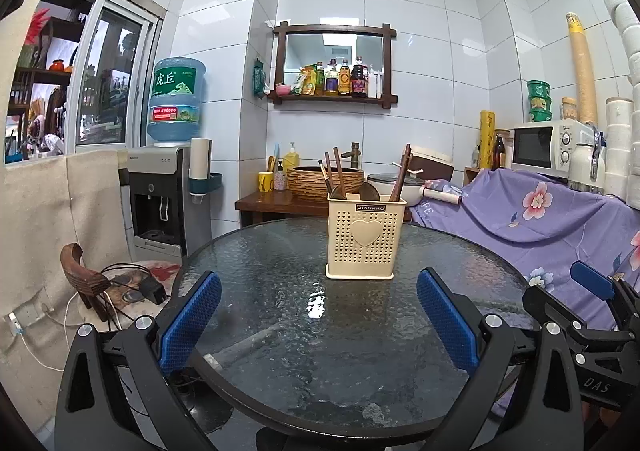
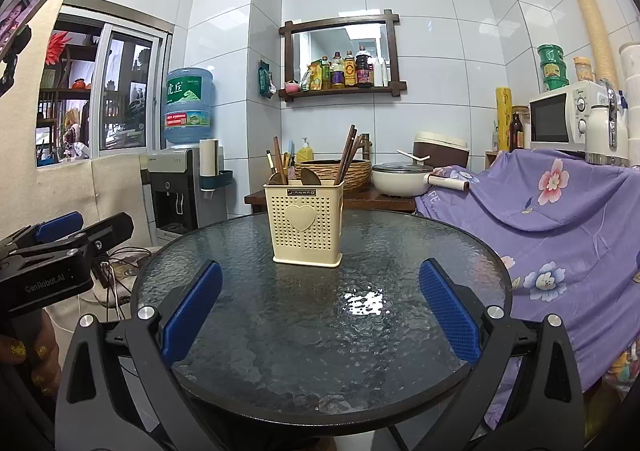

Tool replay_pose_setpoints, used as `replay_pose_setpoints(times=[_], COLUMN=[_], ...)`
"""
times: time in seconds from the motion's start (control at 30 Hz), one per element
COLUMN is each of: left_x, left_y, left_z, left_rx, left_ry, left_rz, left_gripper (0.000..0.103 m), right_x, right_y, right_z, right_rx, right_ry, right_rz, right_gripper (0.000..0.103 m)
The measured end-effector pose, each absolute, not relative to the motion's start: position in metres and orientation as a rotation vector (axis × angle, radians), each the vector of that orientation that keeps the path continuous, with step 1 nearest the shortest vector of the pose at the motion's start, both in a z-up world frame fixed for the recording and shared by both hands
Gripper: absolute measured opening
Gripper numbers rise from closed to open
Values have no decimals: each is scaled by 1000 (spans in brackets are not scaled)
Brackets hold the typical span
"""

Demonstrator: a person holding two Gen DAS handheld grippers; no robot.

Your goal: Organize utensils

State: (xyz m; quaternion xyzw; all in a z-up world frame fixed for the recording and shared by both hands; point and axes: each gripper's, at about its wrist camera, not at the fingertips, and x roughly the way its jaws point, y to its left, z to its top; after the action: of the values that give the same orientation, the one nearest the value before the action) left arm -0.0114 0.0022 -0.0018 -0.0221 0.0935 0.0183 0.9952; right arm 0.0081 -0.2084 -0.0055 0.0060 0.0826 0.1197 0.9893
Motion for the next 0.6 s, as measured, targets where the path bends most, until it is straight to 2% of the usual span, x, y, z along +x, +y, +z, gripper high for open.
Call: replay_pose_setpoints(times=[0.6], left_x=[-10], left_y=[4], left_z=[-1], left_rx=[-40], left_ry=[194], left_rz=[39], left_gripper=[96], right_x=[8], right_y=[-207], right_z=[-6], right_rx=[13], right_ry=[169], right_rz=[241], right_gripper=[97])
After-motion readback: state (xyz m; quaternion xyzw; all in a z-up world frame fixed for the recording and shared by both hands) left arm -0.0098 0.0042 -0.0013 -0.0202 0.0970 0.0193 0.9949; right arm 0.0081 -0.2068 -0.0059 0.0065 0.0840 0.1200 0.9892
